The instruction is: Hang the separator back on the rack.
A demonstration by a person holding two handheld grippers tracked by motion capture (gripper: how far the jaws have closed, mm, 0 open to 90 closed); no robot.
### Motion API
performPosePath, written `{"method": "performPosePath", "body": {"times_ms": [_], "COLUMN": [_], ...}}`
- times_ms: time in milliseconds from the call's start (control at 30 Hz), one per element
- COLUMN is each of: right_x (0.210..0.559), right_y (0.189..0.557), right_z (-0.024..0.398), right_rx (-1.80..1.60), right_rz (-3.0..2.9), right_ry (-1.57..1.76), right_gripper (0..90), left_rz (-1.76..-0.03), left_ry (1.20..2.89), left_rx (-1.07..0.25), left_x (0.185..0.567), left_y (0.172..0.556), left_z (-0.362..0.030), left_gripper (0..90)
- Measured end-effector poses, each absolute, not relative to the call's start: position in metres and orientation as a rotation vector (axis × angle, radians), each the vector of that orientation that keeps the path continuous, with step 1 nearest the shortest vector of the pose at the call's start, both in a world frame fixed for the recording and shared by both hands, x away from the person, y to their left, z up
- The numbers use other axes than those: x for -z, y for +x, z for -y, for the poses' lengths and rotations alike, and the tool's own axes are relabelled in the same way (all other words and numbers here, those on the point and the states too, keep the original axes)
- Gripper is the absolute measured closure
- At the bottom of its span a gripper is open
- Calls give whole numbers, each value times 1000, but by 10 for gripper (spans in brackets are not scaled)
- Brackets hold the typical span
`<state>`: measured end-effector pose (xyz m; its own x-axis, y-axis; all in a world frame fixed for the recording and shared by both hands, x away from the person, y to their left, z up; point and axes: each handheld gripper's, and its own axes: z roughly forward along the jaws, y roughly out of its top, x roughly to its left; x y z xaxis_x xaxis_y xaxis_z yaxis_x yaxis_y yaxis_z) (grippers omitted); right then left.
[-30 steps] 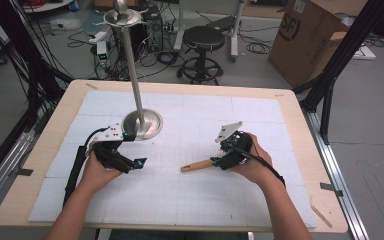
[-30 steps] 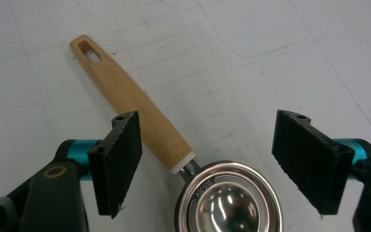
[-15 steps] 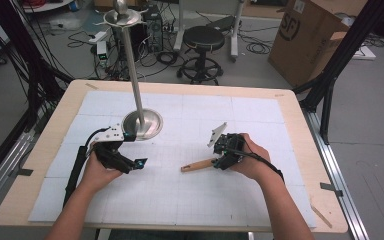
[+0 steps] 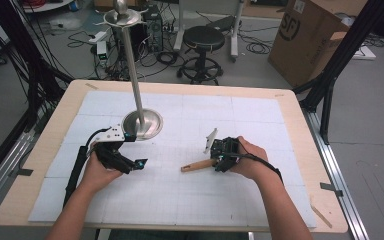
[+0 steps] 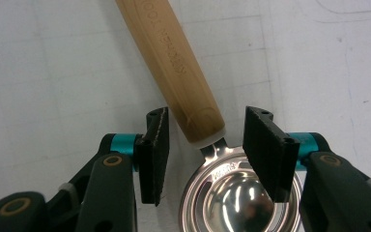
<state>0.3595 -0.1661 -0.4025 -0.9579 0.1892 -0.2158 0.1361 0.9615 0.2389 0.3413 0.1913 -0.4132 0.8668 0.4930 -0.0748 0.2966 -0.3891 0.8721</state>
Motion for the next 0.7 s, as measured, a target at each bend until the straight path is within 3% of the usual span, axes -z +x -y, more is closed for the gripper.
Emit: {"method": "performPosePath", "body": {"times_ms": [500, 700], "right_x": [408, 408], "right_y": [367, 367], "right_z": [149, 151], "right_rx": [-187, -179], "right_rz": [-2931, -2956], "right_ry": [135, 147], "right_gripper": [549, 612], "left_rz": [-585, -582], "left_ry": [2005, 2008], "left_rx": [-235, -235], "left_x": [414, 415], "left_y": [342, 342], "left_z": [-192, -191], "left_gripper": [17, 17]}}
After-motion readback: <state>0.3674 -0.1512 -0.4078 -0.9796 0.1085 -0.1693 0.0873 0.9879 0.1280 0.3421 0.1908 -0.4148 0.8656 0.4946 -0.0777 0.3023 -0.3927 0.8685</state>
